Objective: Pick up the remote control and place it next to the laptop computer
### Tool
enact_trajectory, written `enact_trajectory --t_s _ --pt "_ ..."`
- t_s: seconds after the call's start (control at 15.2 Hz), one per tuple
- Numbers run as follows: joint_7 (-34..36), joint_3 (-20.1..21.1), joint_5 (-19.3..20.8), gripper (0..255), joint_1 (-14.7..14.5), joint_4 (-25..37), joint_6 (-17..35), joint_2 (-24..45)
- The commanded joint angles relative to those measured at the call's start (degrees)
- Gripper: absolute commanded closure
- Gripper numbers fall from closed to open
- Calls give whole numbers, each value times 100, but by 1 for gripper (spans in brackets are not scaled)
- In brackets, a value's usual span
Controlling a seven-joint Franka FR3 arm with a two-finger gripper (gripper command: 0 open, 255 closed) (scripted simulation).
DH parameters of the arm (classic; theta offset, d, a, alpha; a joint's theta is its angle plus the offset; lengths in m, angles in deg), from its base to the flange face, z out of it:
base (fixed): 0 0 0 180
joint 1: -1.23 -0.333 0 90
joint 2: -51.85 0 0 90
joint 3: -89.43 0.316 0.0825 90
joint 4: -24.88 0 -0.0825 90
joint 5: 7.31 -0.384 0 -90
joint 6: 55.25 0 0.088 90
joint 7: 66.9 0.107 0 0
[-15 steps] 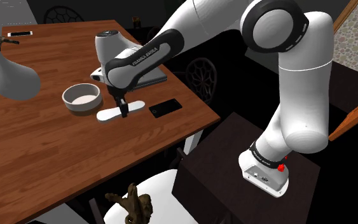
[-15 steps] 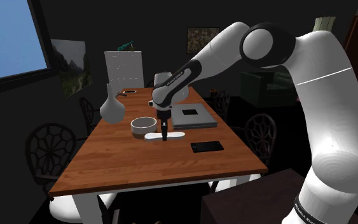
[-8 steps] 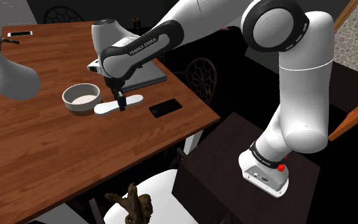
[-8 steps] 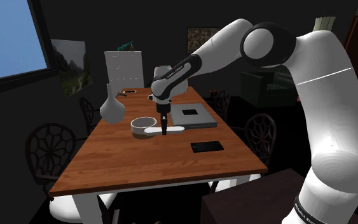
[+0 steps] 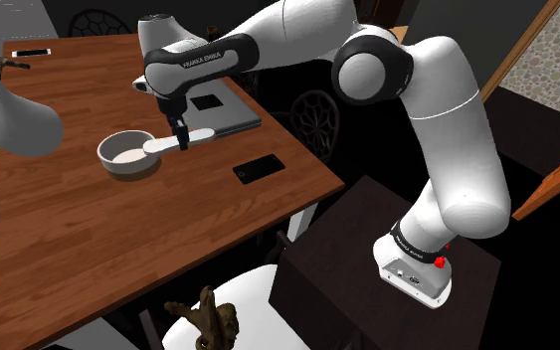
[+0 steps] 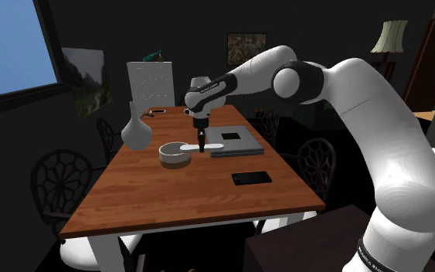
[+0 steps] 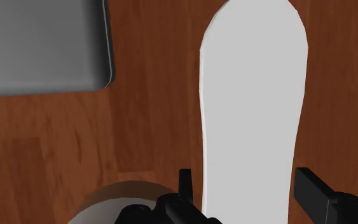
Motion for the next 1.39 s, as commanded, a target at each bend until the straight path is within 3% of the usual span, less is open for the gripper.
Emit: enact_trajectory --t_s 0.0,0.13,0.2,0.73,1.32 --pt "-133 -33 5 255 39 878 -394 482" --pt "-288 -74 11 255 62 2196 -973 1218" --pt "-372 -99 15 255 45 3243 -1440 1796" --pt "-363 -104 24 255 68 2786 -896 1885" --pt "-363 -118 38 255 67 2699 -474 2220"
